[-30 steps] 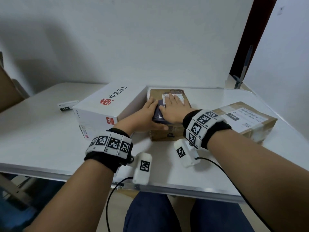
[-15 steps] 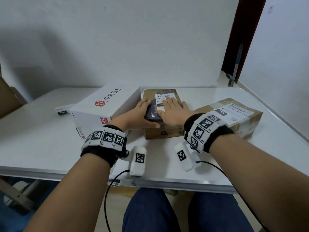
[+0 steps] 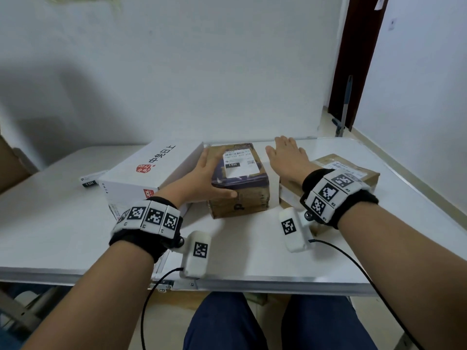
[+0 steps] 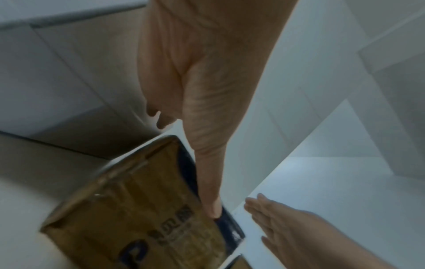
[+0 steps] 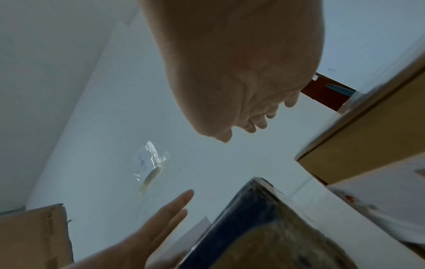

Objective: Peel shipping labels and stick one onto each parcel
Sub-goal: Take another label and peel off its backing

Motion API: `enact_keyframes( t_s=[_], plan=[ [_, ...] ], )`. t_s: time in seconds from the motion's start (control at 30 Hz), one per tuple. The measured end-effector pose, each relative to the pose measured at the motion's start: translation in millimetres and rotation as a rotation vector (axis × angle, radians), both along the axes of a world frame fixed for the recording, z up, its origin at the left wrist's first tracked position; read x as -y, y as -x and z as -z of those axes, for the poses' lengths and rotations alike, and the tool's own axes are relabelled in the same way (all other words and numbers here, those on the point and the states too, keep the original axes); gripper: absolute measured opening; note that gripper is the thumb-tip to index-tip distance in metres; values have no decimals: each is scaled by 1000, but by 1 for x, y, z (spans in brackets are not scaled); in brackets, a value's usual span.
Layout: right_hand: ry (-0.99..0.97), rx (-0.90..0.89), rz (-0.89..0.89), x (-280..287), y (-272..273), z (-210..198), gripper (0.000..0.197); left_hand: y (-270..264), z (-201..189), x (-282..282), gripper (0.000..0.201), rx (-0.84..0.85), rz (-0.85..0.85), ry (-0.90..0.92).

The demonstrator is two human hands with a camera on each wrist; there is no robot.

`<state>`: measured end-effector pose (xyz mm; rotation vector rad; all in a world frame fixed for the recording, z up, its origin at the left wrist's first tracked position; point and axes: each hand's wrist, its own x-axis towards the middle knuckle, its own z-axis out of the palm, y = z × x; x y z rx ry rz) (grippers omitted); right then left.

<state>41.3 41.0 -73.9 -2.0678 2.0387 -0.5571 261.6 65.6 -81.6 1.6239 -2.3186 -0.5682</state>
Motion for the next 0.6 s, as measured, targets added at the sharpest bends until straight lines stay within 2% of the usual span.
enact_keyframes(
  t_s=[0.13, 0.27, 0.33, 0.43, 0.53, 0.6],
  plan=[
    [20, 70, -10, 0, 9, -6, 49, 23, -30, 2, 77, 45, 24, 172],
    [25, 200, -1, -10, 36, -26, 48, 71, -63, 15, 45, -74, 50, 296],
    [50, 321, 25, -16, 62, -35, 51, 102, -72, 24, 34, -248, 94, 222],
    [166, 481, 156, -20, 112, -40, 44, 144, -78, 34, 28, -484, 149, 32],
    [233, 639, 329, -22, 165, -36, 45, 177, -80, 46, 27, -558, 184, -55],
    [204, 707, 424, -26, 193, -27, 44, 192, -79, 53, 26, -568, 179, -96]
  ],
)
